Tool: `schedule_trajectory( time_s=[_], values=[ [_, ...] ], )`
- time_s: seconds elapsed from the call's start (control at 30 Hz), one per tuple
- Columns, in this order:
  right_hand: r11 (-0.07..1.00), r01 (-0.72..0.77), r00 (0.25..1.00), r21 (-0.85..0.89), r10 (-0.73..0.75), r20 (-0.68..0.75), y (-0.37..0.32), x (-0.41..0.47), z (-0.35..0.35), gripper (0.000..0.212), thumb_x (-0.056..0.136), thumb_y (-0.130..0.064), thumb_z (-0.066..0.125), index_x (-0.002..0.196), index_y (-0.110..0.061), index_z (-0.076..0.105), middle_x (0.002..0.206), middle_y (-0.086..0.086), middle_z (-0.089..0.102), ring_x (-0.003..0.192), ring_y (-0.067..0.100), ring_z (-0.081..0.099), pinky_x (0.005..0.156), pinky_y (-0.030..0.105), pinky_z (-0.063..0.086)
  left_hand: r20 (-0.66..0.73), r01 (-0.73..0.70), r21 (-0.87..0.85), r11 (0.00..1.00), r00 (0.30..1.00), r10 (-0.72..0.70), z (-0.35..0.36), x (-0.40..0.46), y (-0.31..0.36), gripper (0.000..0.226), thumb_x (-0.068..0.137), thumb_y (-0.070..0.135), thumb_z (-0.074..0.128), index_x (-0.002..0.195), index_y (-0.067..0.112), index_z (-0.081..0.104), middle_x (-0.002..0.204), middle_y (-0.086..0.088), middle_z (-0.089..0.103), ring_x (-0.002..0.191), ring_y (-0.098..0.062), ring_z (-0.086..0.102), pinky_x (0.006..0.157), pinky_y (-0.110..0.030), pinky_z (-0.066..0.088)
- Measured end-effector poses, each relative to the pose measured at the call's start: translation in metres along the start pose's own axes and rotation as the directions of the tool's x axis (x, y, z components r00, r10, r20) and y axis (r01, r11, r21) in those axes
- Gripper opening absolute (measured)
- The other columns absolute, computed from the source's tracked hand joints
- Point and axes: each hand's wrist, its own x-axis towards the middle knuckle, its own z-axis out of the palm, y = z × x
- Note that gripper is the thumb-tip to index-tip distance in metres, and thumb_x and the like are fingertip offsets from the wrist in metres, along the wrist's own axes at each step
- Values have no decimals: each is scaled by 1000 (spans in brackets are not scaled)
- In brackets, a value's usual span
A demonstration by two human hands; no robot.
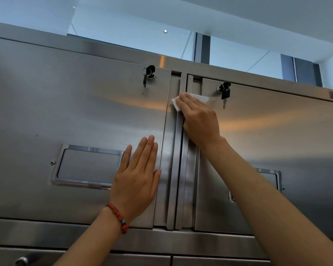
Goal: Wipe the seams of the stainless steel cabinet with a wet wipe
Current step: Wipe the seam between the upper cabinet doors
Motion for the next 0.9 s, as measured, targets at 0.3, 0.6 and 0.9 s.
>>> schedule_trajectory(
  time_s=[0.3,0.6,0.9],
  values=[
    [1000,21,999,13,-21,-27,-3,-15,2,34,72,7,74,105,7,68,109,24,66,101,36,65,85,46,51,-16,-3,-10,1000,1000,2,3,-1,-1,56,96,34,27,139,-1,37,148,-19,30,138,-31,28,108,-49,25],
    [999,-39,999,36,40,-12,7,16,3,33,73,11,69,106,7,67,109,24,66,101,37,65,85,48,51,-11,-4,-1,1000,1000,4,5,-2,-1,56,97,35,24,139,-1,37,149,-18,29,138,-31,28,108,-49,25],
    [997,-63,998,41,61,27,12,22,2,34,80,9,63,114,4,64,119,21,62,113,34,59,94,45,49,-16,-7,2,1000,1000,7,4,-1,-1,56,96,34,25,139,-1,37,149,-18,29,138,-31,28,107,-49,26]
  ],
)
